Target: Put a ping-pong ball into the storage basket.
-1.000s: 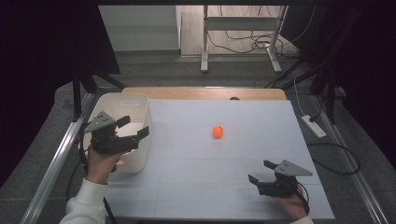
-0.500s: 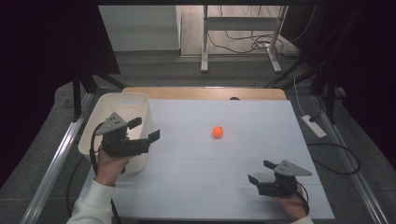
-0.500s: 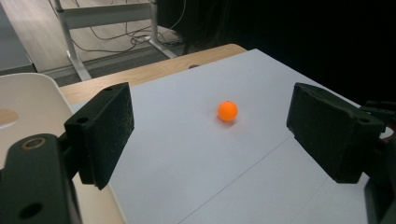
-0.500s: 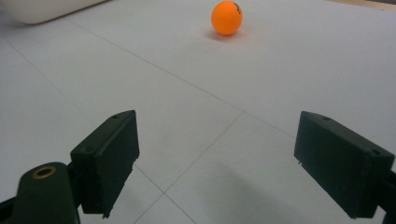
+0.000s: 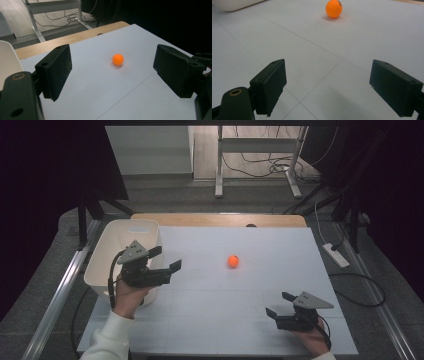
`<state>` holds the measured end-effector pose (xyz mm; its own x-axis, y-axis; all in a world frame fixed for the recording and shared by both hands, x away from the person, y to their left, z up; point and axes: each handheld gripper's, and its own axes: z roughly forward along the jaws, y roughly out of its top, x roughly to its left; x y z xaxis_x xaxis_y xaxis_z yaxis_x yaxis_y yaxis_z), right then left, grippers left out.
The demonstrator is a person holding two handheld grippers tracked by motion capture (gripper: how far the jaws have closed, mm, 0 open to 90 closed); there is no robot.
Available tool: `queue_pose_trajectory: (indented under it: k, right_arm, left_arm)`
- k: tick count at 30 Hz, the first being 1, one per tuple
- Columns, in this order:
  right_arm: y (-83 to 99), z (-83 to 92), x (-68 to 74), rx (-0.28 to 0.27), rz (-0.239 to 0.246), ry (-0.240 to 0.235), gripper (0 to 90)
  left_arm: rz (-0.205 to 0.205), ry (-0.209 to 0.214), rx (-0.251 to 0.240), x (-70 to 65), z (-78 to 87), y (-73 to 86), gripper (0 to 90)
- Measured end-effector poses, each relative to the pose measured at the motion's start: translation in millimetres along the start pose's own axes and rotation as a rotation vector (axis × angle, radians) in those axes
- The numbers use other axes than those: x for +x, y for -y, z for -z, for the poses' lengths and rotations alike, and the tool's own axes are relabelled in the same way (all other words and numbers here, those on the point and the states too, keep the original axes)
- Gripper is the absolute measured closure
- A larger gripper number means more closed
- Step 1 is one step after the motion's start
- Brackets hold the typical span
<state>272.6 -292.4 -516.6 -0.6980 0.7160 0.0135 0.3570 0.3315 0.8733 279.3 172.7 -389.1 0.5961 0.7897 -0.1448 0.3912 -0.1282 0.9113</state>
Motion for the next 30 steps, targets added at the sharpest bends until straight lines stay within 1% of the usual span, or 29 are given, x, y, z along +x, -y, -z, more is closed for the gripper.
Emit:
queue_pose_trajectory:
  k: [4, 6, 12, 16, 30]
  right_arm:
    - [0.1, 0.8, 0.5, -0.008, 0.000, -0.006, 13.7]
    - [0.4, 1.1, 0.1, -0.005, -0.003, -0.005, 13.7]
    - [0.3, 0.7, -0.6, -0.004, -0.002, -0.003, 13.7]
    - [0.4, 1.3, 0.1, 0.000, -0.003, -0.003, 13.7]
    - [0.5, 0.9, -0.3, -0.001, 0.001, -0.002, 13.8]
  left_arm:
    - [-0.010, 0.015, 0.013, -3.5, -4.7, 0.5, 16.3]
    - [-0.022, 0.024, 0.033, -5.2, -9.8, 0.6, 16.2]
    - [-0.026, 0.042, 0.060, -9.3, -19.5, 1.1, 16.0]
    - [-0.034, 0.051, 0.070, -13.2, -25.3, 1.8, 16.0]
    - [-0.036, 0.086, 0.093, -24.2, -46.0, 0.7, 16.0]
